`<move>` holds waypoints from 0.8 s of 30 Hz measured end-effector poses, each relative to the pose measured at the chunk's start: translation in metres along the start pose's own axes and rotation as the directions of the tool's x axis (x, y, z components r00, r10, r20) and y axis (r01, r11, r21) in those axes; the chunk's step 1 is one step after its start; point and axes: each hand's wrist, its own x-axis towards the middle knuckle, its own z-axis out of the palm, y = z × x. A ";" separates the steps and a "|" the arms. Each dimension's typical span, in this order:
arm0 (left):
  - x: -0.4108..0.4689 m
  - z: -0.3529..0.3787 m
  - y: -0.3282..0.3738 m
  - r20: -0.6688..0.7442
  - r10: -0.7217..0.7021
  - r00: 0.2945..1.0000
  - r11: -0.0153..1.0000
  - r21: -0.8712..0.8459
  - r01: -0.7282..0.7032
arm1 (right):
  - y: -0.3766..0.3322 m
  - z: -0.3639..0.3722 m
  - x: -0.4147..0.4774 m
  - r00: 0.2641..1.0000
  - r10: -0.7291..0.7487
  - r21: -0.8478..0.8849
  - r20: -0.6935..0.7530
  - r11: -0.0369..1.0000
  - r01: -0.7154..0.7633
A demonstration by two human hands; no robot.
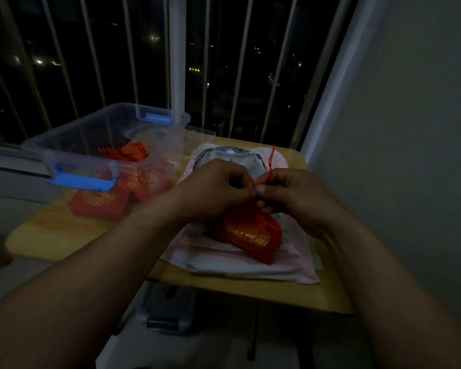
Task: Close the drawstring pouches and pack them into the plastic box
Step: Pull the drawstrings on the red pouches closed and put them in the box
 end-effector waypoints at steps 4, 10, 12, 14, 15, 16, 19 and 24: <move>0.001 0.001 -0.001 -0.021 0.047 0.999 0.998 0.039 -0.046 | 0.000 -0.005 -0.001 1.000 0.003 0.015 0.028 1.000 -0.003; 0.000 0.001 -0.004 -0.009 0.070 0.997 0.996 0.060 -0.070 | -0.001 -0.009 -0.003 0.995 -0.061 -0.006 0.081 0.998 0.061; 0.001 0.002 -0.005 -0.005 0.056 0.998 0.995 0.077 -0.056 | -0.001 -0.008 -0.004 0.993 -0.105 -0.032 0.057 0.994 0.107; 0.002 0.002 -0.006 -0.024 0.045 0.999 0.994 0.102 -0.042 | -0.001 -0.005 -0.005 0.989 -0.147 -0.056 0.015 0.987 0.147; 0.003 0.002 -0.007 -0.035 0.045 0.998 0.992 0.117 -0.041 | -0.002 -0.004 -0.005 0.986 -0.166 -0.074 -0.006 0.984 0.165; 0.003 0.002 -0.007 -0.042 0.046 0.998 0.991 0.129 -0.040 | -0.002 -0.002 -0.005 0.983 -0.183 -0.090 -0.024 0.979 0.180; 0.005 0.004 -0.007 -0.048 0.049 0.998 0.985 0.167 -0.041 | -0.001 0.002 -0.004 0.975 -0.212 -0.115 -0.063 0.972 0.204; 0.004 0.008 -0.006 -0.068 0.070 0.995 0.970 0.239 -0.052 | 0.001 0.007 -0.003 0.974 -0.209 -0.116 -0.088 0.973 0.199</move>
